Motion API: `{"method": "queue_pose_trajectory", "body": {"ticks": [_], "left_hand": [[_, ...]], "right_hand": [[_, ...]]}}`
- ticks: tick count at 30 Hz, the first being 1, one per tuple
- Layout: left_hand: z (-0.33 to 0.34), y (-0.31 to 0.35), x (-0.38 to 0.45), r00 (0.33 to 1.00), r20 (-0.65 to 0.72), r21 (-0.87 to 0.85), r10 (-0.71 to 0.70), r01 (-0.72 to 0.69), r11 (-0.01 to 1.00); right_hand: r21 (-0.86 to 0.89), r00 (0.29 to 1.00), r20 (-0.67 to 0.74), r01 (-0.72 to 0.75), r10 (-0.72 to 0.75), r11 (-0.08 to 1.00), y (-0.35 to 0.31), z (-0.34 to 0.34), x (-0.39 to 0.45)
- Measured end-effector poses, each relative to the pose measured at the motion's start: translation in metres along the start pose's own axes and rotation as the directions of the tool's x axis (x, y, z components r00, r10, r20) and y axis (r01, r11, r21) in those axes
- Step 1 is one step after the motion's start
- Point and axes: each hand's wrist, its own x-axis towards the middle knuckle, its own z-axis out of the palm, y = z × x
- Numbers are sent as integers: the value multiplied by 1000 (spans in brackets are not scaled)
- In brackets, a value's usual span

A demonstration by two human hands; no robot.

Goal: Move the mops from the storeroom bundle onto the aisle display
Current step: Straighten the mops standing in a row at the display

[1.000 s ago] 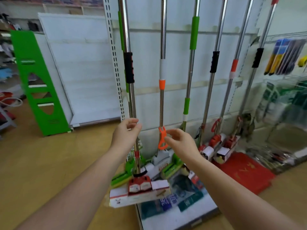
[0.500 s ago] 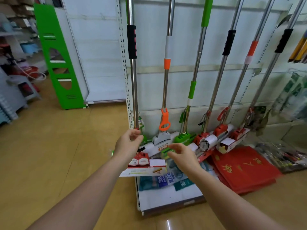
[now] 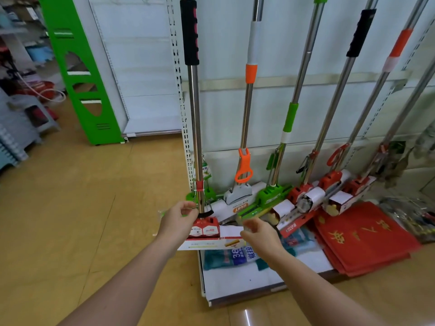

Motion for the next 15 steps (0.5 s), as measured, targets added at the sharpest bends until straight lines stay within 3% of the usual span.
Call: {"method": "queue_pose_trajectory", "body": {"ticks": [5,15], "left_hand": [[19,-27,28,997,35,10,-65,65,998],[87,-149,94,979,7,71,-204,203,976]], "right_hand": [[-11,996,53,-73,74,997,22,23,40],[-221,992,124,22,5,975,96,88,149]]}}
